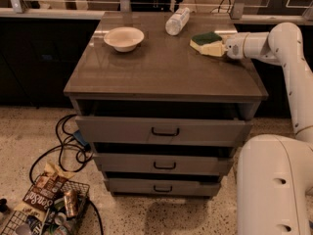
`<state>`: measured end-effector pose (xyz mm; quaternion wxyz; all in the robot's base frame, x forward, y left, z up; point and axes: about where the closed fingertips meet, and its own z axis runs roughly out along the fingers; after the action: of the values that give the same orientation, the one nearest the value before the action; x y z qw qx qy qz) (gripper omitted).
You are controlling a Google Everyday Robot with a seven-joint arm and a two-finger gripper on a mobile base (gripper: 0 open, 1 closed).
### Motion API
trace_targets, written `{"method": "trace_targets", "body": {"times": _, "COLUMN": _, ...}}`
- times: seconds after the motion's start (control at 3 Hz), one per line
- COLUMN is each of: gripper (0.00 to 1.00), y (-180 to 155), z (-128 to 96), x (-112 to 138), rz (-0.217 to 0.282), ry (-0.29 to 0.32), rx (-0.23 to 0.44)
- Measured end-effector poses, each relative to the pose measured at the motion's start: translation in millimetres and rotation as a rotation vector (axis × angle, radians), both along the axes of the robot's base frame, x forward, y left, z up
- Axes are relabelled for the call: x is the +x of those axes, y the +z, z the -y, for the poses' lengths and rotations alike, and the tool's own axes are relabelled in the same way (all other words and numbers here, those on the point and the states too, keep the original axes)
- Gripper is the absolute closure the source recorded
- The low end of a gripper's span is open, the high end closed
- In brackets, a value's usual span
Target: Place sponge into paper bowl
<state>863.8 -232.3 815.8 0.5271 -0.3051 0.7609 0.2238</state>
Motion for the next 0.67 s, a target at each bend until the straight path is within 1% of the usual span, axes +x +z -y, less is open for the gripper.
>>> {"method": "trace_targets", "body": {"times": 0.67, "gripper": 1.0, "y": 0.0, "z": -0.3, "x": 0.0, "rz": 0.0, "ry": 0.0, "rx": 0.0}}
